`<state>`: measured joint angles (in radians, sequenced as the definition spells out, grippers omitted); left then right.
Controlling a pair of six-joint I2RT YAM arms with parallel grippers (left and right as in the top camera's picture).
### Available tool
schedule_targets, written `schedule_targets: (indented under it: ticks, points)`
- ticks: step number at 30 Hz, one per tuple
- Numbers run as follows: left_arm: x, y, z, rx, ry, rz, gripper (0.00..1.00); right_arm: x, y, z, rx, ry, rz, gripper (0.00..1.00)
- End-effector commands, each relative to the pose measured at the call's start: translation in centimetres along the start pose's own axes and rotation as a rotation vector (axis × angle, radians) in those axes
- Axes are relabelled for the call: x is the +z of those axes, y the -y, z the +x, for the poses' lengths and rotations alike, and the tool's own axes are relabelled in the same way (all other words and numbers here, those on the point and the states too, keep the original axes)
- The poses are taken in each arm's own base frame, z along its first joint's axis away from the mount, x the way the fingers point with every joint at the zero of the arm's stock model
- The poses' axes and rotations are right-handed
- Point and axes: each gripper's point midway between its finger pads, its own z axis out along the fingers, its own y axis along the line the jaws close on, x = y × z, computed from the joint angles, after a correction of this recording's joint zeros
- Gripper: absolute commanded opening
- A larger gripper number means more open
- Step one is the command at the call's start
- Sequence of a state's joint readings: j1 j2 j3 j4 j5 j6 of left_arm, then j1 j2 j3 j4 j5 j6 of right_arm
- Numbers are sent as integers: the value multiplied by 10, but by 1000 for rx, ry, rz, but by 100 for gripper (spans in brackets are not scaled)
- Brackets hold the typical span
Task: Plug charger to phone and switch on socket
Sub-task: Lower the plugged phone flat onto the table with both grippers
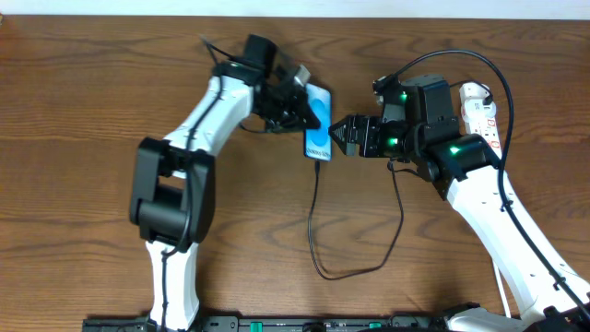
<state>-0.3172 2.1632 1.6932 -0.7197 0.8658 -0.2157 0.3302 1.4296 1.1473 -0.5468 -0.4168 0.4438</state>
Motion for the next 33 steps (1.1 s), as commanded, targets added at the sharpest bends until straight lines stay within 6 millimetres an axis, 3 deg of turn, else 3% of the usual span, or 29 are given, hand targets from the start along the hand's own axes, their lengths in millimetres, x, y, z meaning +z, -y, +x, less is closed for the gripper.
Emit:
schedule_targets:
  ticks: [1,11,33]
  points:
    - [13,8,6,41,-39,37,7,-5,0,-7,13,24,15,87]
    - [41,-15,15,-1,-97,8,7,-4,1,-7,13,22,18,89]
    - [45,-31,17,-15,-101,-66,7,-4,5,-8,15,30,39,91]
